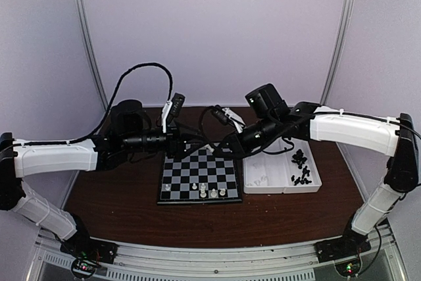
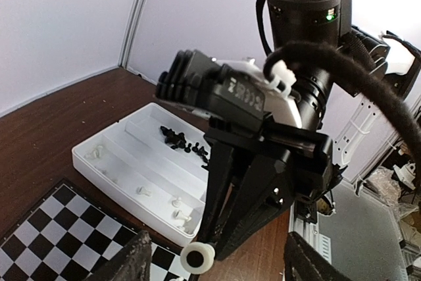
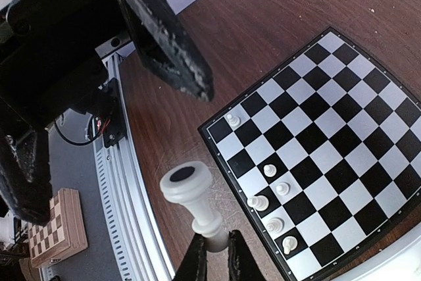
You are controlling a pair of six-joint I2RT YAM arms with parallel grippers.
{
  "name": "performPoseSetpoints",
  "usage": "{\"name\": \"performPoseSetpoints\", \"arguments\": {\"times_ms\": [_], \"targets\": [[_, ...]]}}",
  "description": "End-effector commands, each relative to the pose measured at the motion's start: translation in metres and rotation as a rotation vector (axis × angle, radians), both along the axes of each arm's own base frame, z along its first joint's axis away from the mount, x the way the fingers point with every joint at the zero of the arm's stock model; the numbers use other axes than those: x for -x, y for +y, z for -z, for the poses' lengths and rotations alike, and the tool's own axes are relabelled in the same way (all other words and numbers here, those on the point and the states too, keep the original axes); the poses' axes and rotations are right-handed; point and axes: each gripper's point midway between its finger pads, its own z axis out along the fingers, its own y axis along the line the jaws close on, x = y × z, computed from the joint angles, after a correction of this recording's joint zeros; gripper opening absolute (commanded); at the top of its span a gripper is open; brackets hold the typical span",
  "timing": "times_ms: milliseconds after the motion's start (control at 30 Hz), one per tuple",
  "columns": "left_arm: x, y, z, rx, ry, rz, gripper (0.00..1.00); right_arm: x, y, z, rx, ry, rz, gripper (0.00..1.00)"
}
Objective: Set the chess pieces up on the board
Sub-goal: Place the chess piece on the chessboard.
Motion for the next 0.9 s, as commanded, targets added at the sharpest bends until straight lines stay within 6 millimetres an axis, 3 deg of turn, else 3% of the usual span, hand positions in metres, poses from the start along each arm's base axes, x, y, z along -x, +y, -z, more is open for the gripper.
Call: {"name": "performPoseSetpoints", "arguments": {"times_ms": [0, 533, 867], "targets": [[0.01, -0.001, -0.015, 0.041, 0.028, 0.045, 0.66, -0.003, 0.01, -0.022, -0.063, -0.066, -0.028, 0.12], [0.01, -0.009, -0.006, 0.033, 0.064, 0.082, 0.57, 0.002, 0.014, -0.037, -0.108, -0.084, -0.062, 0.13], [0.012, -0.008, -0.009, 0.047, 0.046, 0.091, 0.27, 0.004, 0.015, -0.039, -0.125, -0.083, -0.073, 0.14]]}}
